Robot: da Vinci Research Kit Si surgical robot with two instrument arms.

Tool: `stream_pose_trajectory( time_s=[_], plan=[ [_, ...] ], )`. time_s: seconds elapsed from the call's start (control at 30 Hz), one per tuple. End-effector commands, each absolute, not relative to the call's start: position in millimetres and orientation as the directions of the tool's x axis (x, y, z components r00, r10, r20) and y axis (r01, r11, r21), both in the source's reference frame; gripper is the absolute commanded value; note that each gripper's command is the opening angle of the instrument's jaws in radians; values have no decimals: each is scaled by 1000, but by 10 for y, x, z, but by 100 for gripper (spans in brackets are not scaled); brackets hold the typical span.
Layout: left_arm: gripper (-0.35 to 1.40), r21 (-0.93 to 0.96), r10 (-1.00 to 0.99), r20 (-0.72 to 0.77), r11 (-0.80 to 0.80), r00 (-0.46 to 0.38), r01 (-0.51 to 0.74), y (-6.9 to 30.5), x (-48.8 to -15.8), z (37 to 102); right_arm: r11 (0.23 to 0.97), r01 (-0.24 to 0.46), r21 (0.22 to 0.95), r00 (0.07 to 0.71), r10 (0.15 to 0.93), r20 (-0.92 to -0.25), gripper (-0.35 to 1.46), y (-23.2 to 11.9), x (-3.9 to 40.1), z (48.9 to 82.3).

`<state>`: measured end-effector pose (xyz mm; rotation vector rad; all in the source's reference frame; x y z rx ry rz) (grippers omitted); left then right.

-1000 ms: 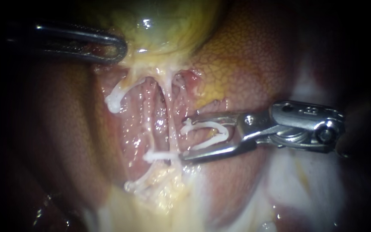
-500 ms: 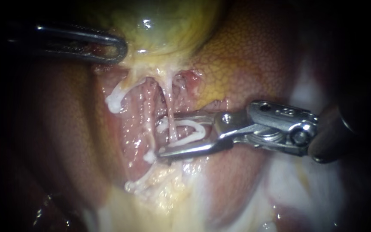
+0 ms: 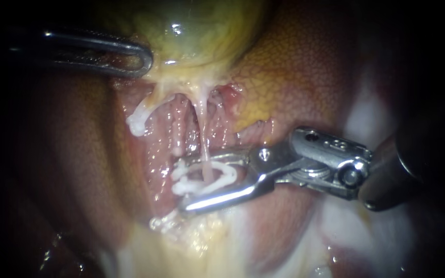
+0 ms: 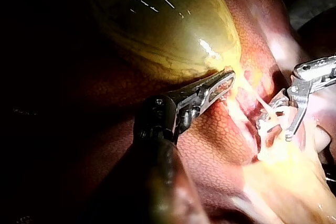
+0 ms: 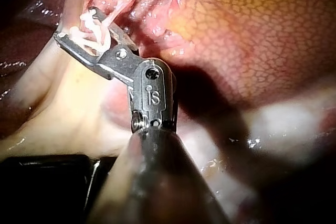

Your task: Clipping second clip right tube

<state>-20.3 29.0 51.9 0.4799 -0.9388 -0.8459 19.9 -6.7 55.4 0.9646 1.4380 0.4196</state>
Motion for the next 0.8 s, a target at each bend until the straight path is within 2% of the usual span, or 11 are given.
stream_pose_trajectory(
  time_s=[0.03,0.23,0.57,0.63,0.7,0.8],
  plan=[
    [-35,687,-804,504,595,316,418,291,-202,519,579,295,760,144,759,-635,38,-66,200,554],
    [-35,687,-804,504,595,316,418,291,-202,519,553,270,788,149,785,-601,24,-60,199,560],
    [-35,687,-804,504,594,316,418,291,-202,519,538,259,802,149,798,-584,-5,-54,198,559],
    [-35,687,-804,504,594,316,418,291,-202,519,520,254,816,155,811,-565,-15,-54,198,559],
    [-35,687,-804,504,594,316,419,291,-202,519,515,253,819,156,814,-560,-35,-53,197,560],
    [-35,687,-804,504,594,316,419,291,-202,519,482,243,842,164,835,-526,-35,-53,198,562]
  ],
)
